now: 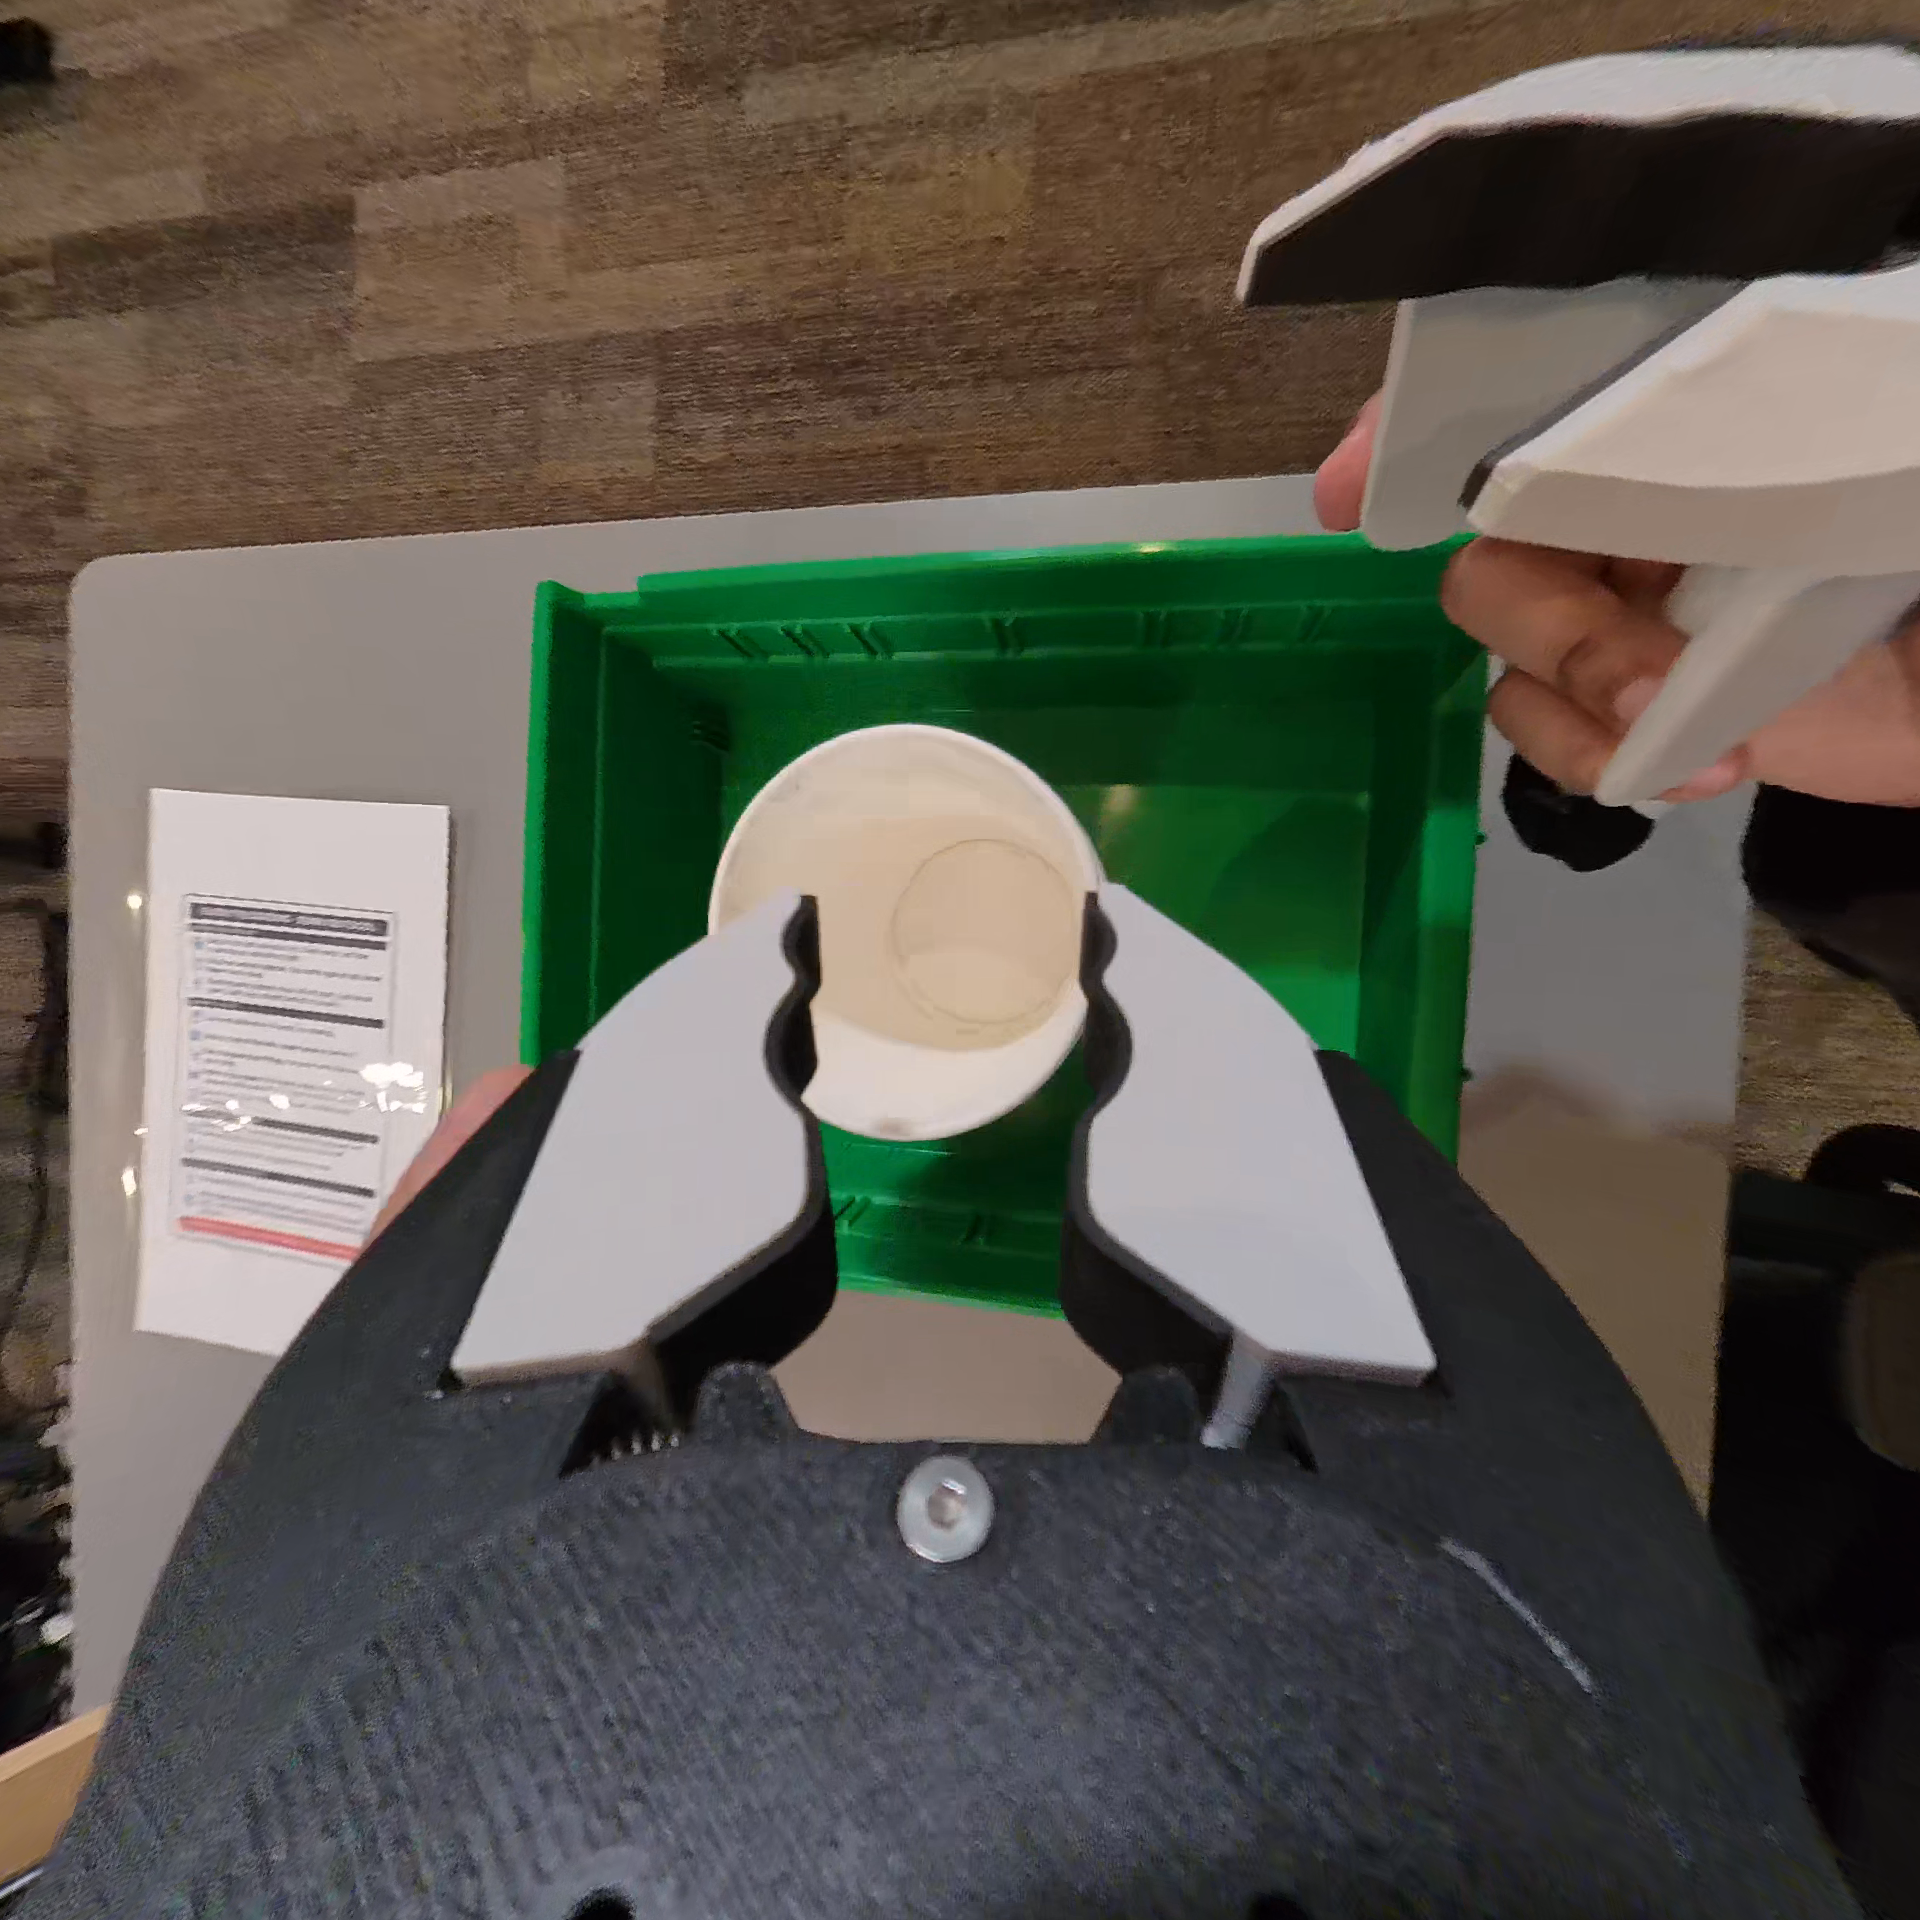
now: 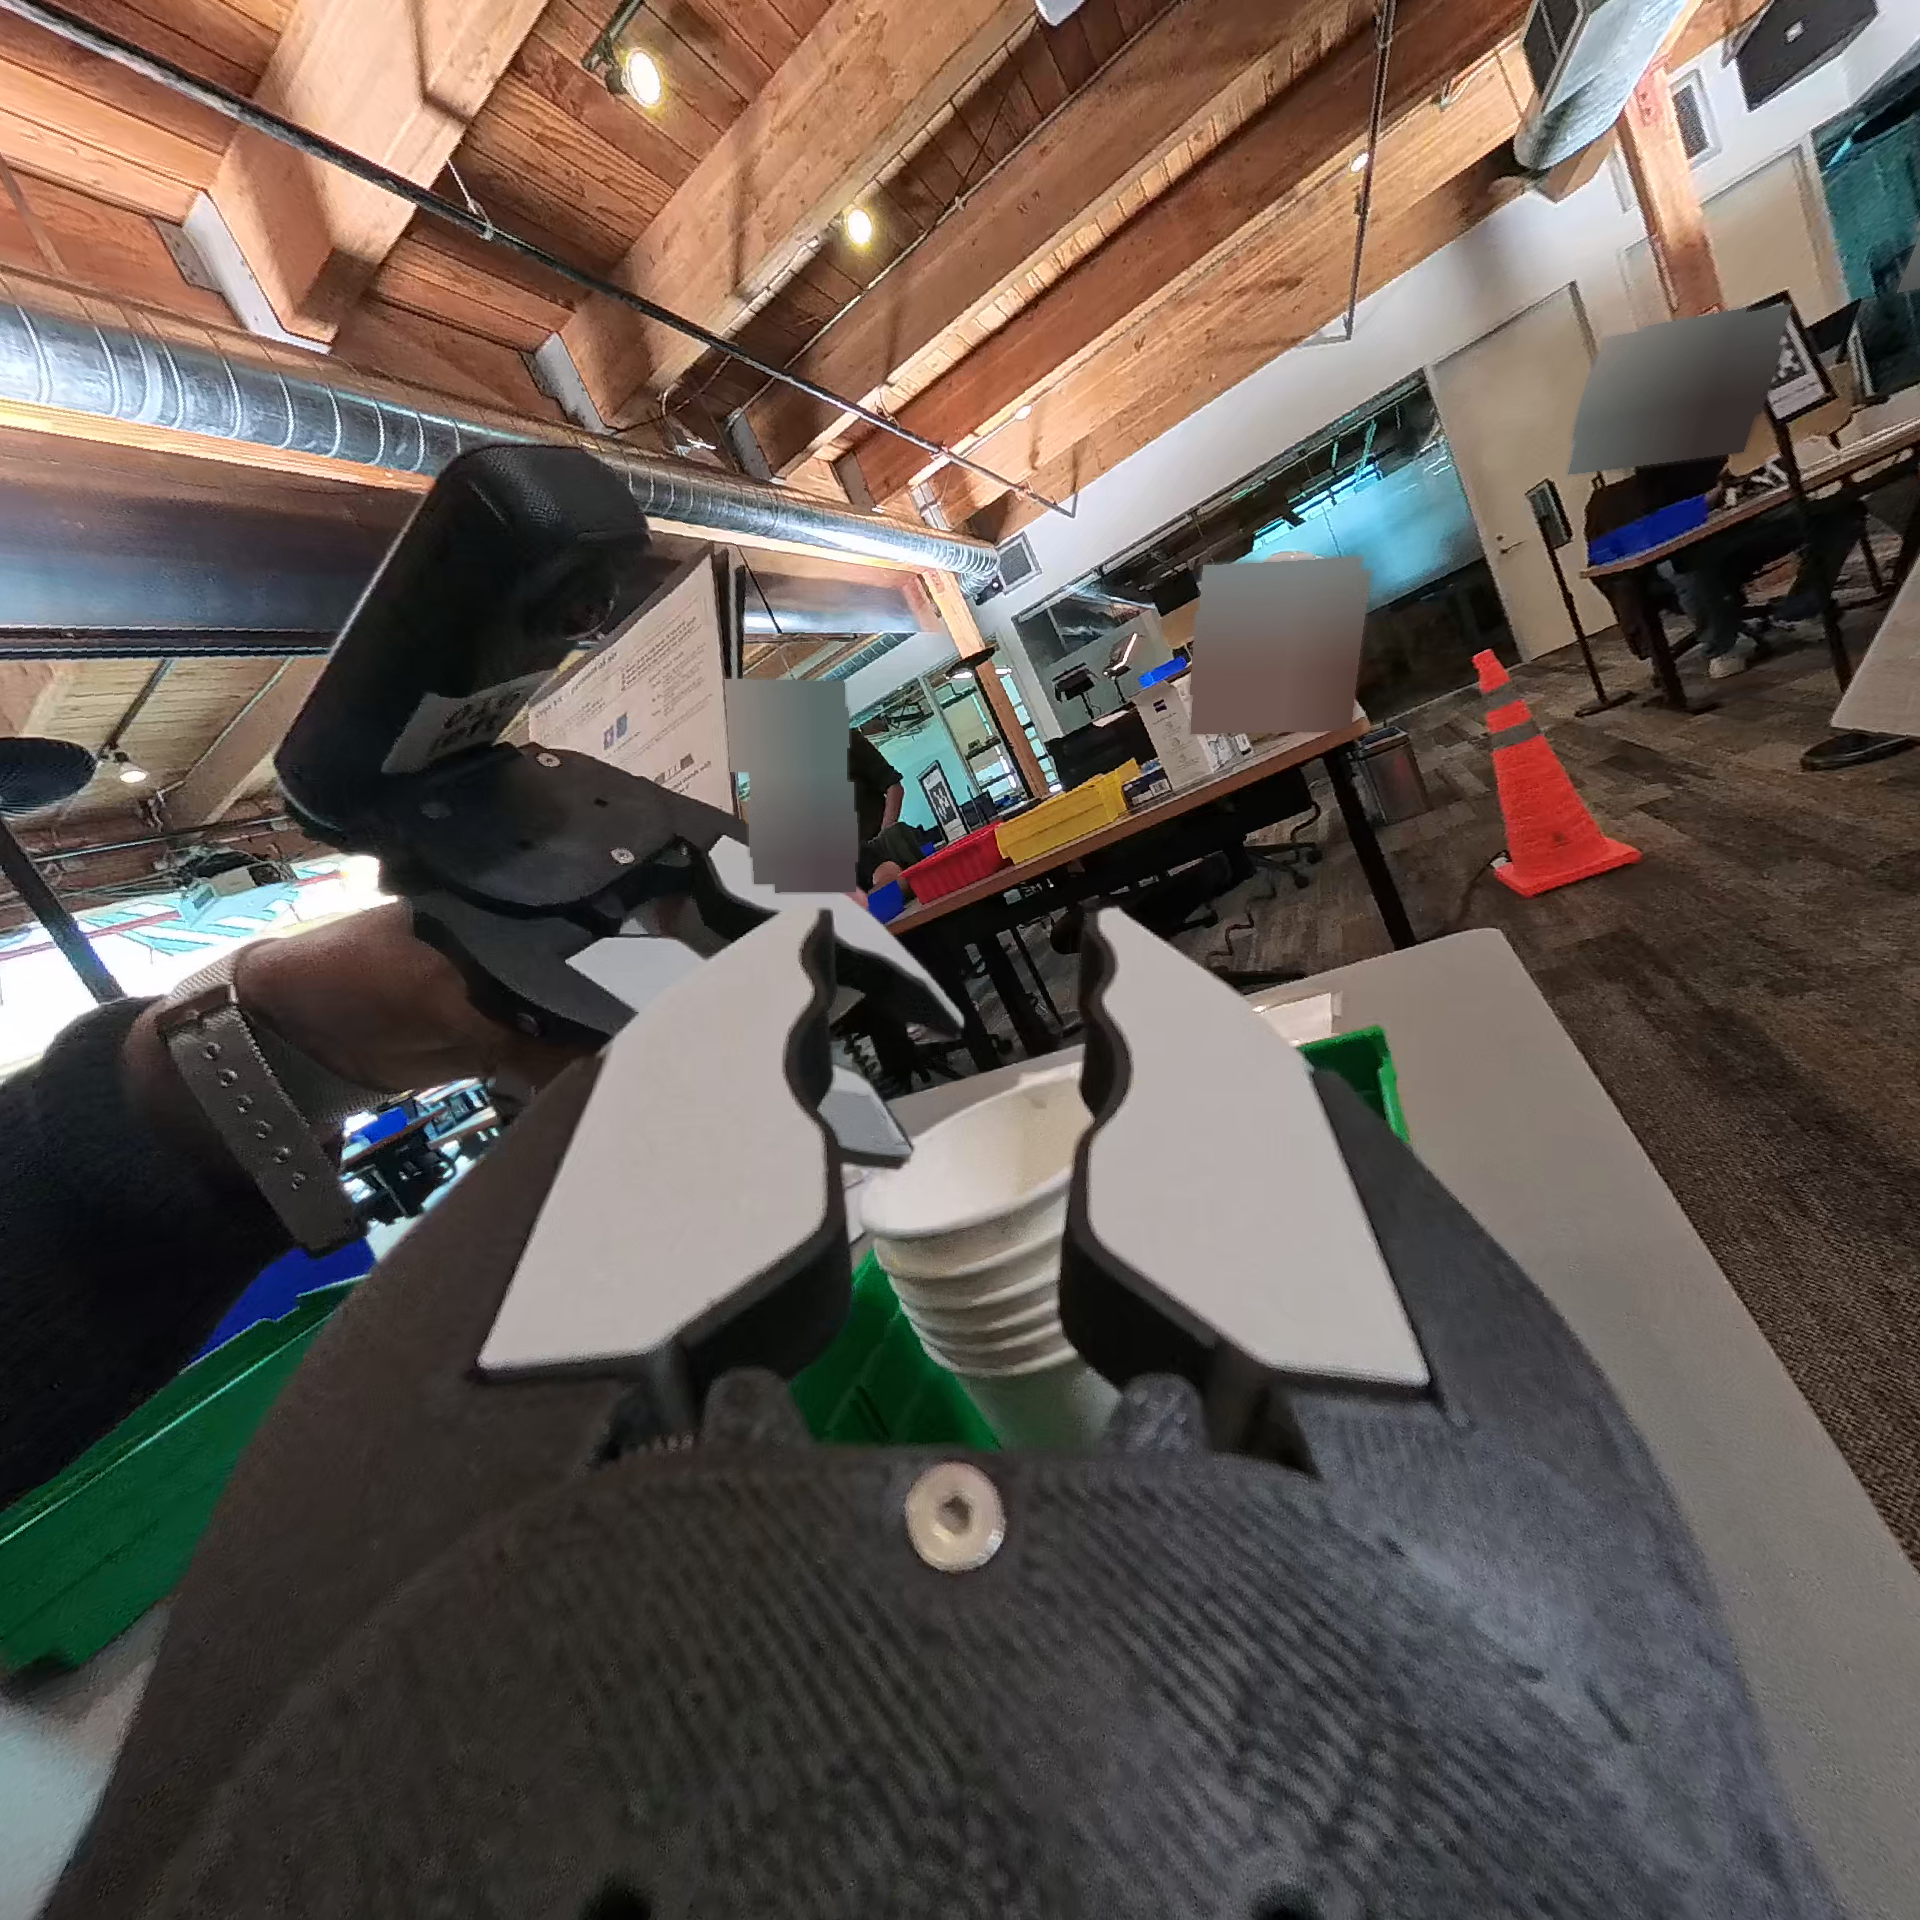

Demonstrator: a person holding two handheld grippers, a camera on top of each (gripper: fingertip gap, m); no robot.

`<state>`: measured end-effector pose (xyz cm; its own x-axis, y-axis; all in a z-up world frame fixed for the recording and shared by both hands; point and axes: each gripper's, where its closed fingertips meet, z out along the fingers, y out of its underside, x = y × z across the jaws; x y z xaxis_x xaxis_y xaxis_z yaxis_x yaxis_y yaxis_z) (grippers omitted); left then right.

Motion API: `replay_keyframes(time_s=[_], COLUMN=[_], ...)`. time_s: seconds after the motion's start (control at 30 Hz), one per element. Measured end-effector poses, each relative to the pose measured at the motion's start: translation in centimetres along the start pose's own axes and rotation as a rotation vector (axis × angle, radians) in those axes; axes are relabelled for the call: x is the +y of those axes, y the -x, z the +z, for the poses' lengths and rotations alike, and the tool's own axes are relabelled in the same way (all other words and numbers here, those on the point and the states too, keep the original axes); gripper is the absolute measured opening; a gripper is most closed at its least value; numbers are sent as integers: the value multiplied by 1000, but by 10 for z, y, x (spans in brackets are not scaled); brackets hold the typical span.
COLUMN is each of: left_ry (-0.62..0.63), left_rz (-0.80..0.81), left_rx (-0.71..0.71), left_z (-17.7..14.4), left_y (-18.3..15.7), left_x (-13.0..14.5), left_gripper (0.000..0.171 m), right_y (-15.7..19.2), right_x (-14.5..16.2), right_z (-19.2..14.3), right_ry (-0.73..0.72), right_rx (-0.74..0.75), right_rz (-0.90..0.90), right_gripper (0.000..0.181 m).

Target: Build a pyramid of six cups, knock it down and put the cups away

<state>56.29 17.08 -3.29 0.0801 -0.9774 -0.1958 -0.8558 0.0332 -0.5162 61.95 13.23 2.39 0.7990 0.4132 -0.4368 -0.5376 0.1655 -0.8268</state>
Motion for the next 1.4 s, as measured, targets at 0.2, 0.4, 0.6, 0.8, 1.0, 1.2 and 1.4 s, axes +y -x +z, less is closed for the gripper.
replay_keyframes(time_s=[0.2, 0.4, 0.6, 0.8, 1.0, 1.2, 1.4], left_ry=[-104, -296, -486, -347, -197, -242, -263], left_rz=[-70, -213, -437, -580, -650, -588, -724], left_rx=[-16, -35, -200, -305, -481, -628, -598], left_z=[-14, -46, -98, -102, -127, -159, -147], left_y=[3, 10, 15, -29, -76, -87, -76], left_x=[-7, 4, 91, 263, 408, 433, 456], left_gripper=[59, 63, 61, 61, 59, 55, 55], right_y=[-1, 3, 17, 38, 24, -22, -48], right_x=[-3, -5, -4, 0, 7, 45, 64], right_z=[-1, 0, 7, 19, 15, -55, -82], right_ry=[-5, -9, 10, 39, 176, 276, 307], right_rx=[9, 4, -19, -7, 191, 525, 620], right_rz=[8, 11, -27, -63, -92, -185, -263], right_gripper=[45, 45, 47, 52, 96, 97, 93])
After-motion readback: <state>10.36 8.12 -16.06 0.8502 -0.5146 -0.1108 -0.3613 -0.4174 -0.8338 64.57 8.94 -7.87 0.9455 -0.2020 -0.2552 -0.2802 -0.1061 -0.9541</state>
